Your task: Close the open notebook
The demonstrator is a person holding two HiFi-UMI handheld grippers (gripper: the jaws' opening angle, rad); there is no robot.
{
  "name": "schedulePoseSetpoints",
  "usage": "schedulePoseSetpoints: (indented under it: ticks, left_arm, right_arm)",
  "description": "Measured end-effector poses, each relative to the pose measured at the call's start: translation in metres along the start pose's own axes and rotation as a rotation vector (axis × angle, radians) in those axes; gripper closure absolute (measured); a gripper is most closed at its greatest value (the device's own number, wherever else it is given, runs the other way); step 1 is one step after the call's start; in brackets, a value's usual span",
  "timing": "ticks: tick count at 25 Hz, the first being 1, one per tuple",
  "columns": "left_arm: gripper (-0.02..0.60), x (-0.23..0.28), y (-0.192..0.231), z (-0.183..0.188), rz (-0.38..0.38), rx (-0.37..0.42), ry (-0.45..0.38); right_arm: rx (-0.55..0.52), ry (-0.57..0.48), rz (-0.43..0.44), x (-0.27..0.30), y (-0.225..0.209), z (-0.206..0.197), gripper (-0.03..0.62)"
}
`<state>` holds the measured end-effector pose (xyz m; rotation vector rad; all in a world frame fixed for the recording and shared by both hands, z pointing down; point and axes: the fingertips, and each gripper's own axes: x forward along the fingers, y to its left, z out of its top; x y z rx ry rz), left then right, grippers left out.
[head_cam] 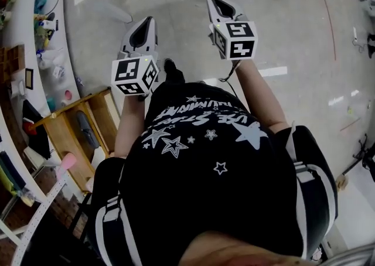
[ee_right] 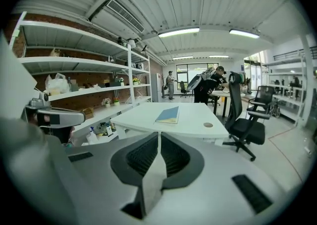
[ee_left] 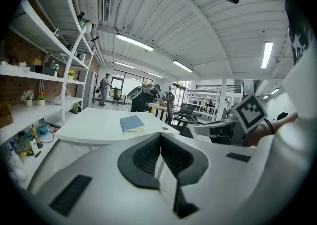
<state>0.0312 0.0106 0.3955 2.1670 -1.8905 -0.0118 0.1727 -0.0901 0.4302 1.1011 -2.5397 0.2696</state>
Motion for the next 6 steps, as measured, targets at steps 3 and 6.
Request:
schedulePoseSetpoints:
  ticks: [3,6]
  left_arm:
    - [0.569,-0.01,-0.019,-0.008,0.002,-0.014,0.005]
    - [0.569,-0.018,-0.042,-0.017,-0.006,-0.031,0.011]
  right_arm:
    - [-0.012,-0.002,0.018,-0.019,-0.002,-0.008,0.569]
    - [-0.041,0.008,0.026,-0.042,-0.007,-0.021,0.569]
